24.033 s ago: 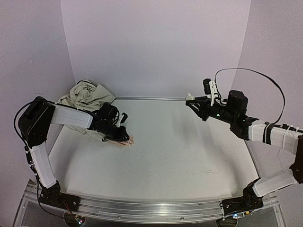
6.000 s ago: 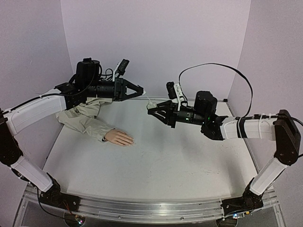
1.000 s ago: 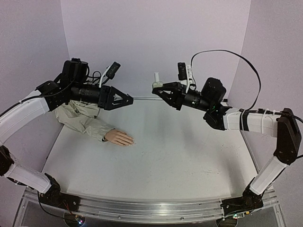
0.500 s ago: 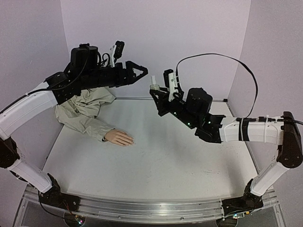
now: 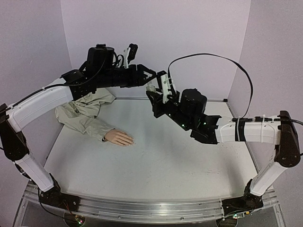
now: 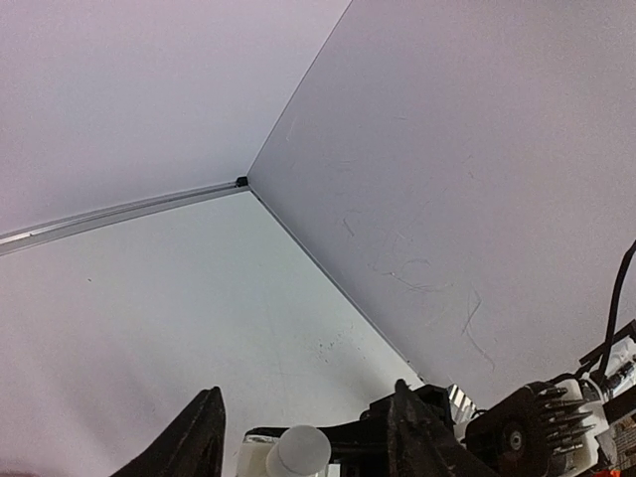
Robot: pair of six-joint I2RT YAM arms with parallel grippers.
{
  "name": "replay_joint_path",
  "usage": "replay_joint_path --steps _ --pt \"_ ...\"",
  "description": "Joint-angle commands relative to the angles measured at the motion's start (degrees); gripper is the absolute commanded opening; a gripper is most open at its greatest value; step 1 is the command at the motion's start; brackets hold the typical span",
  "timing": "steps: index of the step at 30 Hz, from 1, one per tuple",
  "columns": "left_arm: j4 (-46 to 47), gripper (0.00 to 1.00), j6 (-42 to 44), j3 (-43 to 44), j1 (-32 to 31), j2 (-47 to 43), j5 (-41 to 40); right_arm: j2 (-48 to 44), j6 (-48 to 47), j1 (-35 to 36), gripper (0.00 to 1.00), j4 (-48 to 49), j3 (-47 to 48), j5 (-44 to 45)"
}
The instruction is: Paint the nails
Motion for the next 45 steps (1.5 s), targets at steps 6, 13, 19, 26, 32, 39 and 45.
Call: replay_joint_path --steps 6,13,19,26,32,39,45 --pt "2.42 0.43 1.46 2.24 -0.42 -0.02 0.60 -0.82 -1.22 0.60 0.00 3.86 3.03 1.19" --pt "2.37 0.24 1.43 1.82 -0.39 0.44 1.74 -0.64 -0.82 0.71 0.00 4.24 3.34 0.69" --pt "2.37 0.15 1.56 -1.07 -0.50 0.15 4.65 -0.88 -0.10 0.77 0.00 4.30 4.04 0.42" --pt "2.46 0.04 8.22 -6.05 -0.51 -0.93 16.64 -4.58 0.03 -0.23 0.00 4.19 2.98 -11.02" --pt "1.96 0.00 20.53 -7.32 0.83 -0.47 46.00 -7.95 15.29 -11.77 0.00 6.65 3.04 -62.73" --pt "2.10 0.00 23.75 -3.28 1.52 3.77 64.40 -3.07 52.74 -13.90 0.00 45.56 3.83 -86.86" --pt "2.11 0.01 24.99 -1.24 1.67 3.47 60.76 -2.65 55.27 -14.82 0.00 48.42 2.36 -83.83"
